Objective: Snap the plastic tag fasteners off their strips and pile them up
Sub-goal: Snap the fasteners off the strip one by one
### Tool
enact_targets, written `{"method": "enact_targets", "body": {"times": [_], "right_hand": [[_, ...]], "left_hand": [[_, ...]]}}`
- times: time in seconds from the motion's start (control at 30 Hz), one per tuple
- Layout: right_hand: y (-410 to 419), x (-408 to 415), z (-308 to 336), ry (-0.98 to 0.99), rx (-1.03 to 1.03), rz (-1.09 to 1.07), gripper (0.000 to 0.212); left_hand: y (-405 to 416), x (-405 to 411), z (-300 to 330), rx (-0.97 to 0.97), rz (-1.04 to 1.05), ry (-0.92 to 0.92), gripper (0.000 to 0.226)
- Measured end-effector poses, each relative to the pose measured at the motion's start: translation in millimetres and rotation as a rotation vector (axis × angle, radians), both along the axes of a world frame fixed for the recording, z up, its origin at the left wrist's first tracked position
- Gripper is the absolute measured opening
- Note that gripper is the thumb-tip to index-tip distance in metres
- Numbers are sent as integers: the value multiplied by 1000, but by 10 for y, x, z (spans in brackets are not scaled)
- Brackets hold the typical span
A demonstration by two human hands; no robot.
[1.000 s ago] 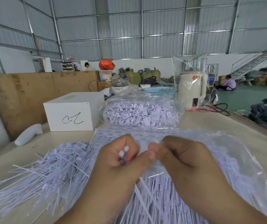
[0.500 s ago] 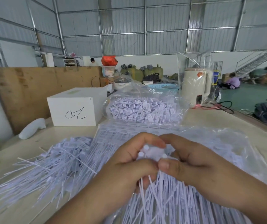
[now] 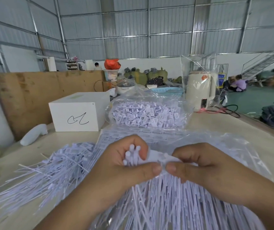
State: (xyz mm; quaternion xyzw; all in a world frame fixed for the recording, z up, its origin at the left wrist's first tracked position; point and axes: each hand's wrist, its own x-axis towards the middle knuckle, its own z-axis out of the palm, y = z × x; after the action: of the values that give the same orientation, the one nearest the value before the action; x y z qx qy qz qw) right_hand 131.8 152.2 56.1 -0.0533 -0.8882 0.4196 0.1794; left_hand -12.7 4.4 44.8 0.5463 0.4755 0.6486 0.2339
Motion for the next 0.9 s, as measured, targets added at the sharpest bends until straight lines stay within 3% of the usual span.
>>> {"method": "enact_targets", "body": {"times": [0.17, 0.27, 0.4, 0.57, 0.77, 0.9], "right_hand": [[-178, -109, -67, 271, 3, -235, 44], [-310, -171, -99, 416, 56, -369, 42], [-439, -213, -135, 530, 14, -423, 42], [-548, -264, -202, 644, -30, -465, 41], [-582, -292, -202, 644, -15, -478, 44], [-458, -195, -93, 705, 74, -595, 48]], "left_hand": [[110, 85, -111, 45, 429, -16, 29], [156, 215, -141, 116, 586, -76, 27], [186, 318, -117, 147, 552, -260, 29], [146, 393, -29, 132, 225, -681, 33], [118, 315, -28, 145, 214, -770, 29], [105, -17, -108, 32, 466, -573, 36]]}}
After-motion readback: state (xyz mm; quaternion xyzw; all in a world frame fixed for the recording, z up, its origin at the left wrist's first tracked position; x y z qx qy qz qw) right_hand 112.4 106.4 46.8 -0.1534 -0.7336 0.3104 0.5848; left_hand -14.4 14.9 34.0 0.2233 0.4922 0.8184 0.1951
